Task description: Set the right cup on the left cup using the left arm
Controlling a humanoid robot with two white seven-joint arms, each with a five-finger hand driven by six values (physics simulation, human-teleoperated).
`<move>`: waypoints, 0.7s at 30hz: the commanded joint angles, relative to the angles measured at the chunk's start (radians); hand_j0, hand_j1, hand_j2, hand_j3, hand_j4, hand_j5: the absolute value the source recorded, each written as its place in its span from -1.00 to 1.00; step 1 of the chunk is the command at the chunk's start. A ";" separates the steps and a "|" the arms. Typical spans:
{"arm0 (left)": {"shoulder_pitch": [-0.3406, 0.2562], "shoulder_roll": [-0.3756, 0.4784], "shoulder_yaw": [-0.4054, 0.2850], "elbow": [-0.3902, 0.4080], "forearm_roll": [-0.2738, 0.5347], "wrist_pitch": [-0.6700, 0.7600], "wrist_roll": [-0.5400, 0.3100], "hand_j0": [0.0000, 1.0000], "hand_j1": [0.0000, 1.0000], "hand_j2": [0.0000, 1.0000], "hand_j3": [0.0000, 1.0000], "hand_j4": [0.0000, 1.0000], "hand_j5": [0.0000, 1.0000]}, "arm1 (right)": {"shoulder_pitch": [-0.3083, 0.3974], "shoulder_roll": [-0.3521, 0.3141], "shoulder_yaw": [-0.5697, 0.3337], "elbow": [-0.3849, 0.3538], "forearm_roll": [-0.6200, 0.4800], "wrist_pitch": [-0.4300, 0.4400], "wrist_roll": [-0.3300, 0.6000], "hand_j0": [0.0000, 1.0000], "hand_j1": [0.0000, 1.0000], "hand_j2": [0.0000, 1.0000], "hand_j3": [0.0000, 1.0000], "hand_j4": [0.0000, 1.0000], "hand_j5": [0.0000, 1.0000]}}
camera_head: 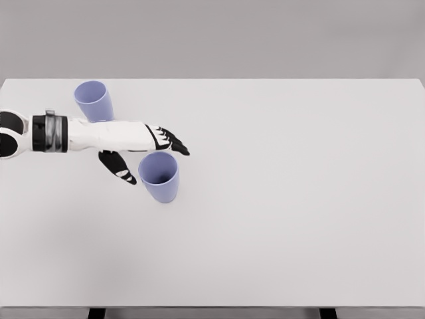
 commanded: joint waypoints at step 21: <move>0.066 -0.030 0.055 -0.005 -0.029 0.002 0.001 1.00 1.00 1.00 1.00 1.00 1.00 | 0.000 0.000 0.000 0.000 0.001 -0.001 -0.001 1.00 1.00 1.00 1.00 1.00 1.00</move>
